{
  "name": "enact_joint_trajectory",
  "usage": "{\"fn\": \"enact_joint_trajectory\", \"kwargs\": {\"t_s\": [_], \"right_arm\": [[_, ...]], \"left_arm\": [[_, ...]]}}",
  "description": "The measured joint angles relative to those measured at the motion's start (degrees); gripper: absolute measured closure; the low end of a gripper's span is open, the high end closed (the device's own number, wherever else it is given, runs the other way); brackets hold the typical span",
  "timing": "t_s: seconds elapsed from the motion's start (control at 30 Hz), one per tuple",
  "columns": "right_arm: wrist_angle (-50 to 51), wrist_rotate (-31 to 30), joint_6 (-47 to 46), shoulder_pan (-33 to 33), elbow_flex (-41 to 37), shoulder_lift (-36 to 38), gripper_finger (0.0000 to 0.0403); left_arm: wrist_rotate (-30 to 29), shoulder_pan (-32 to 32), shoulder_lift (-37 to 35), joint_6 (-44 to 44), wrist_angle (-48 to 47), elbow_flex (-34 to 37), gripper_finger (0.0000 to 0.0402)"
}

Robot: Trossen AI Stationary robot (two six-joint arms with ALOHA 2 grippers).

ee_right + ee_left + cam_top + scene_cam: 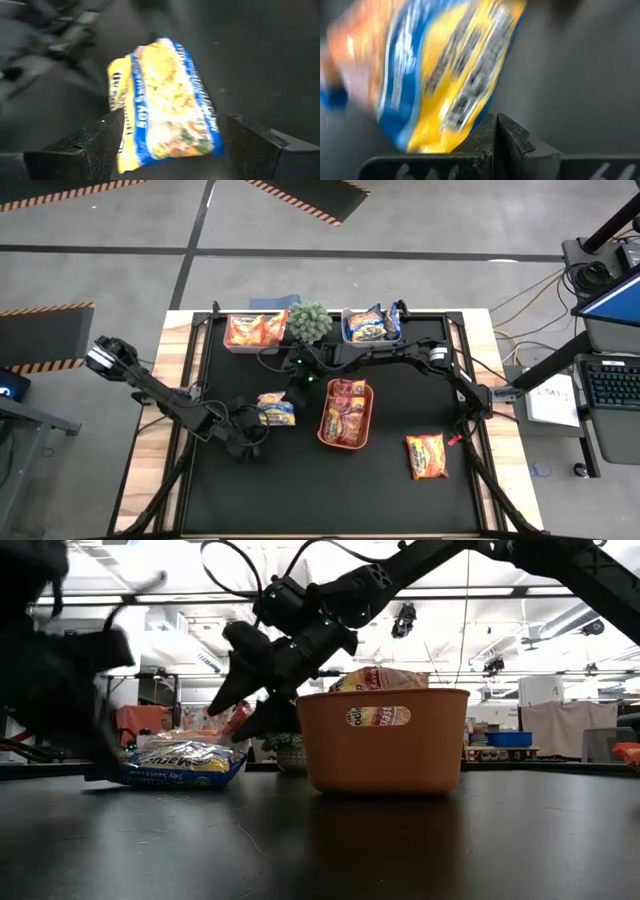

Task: Sort Maruchan noodles
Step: Put the blue noodle pack into the gray bin

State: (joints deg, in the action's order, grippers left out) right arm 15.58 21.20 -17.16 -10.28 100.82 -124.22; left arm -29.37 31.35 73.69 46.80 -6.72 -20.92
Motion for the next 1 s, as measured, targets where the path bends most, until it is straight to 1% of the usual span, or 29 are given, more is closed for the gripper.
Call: {"fn": "enact_joint_trajectory", "kwargs": {"t_s": [0.1,0.17,0.27,0.3,0.63,0.83,0.9,1.0], "right_arm": [[0.7,-1.6,0.1,-0.2,0.0,0.0,0.0097],[0.8,-1.9,0.1,-0.3,0.0,0.0,0.0097],[0.9,-1.9,0.1,-0.2,0.0,-0.1,0.0095],[0.9,-1.9,0.1,-0.2,0.0,-0.1,0.0095],[0.5,-1.9,-1.6,-0.5,0.0,-0.5,0.0094],[-2.0,-1.8,-4.0,-0.5,0.0,-3.2,0.0094],[-3.5,-0.7,-4.8,-0.5,0.0,-4.0,0.0094],[-5.6,2.9,-5.9,-0.5,0.0,-4.7,0.0094]], "left_arm": [[-3.5,0.0,-2.8,-5.0,-0.1,-2.2,0.0402],[-6.3,0.0,-3.6,-6.9,-2.6,-2.4,0.0402],[-11.2,0.0,-4.2,-6.7,-4.1,-2.4,0.0402],[-11.8,-0.1,-4.1,-6.0,-4.3,-1.9,0.0402],[-10.2,-0.1,1.7,2.5,-3.7,1.0,0.0402],[-11.6,-0.1,6.0,3.9,-1.8,1.1,0.0402],[-11.7,-0.1,6.7,3.9,-0.8,1.1,0.0402],[-11.7,-0.1,7.3,3.9,0.1,1.1,0.0402]]}}
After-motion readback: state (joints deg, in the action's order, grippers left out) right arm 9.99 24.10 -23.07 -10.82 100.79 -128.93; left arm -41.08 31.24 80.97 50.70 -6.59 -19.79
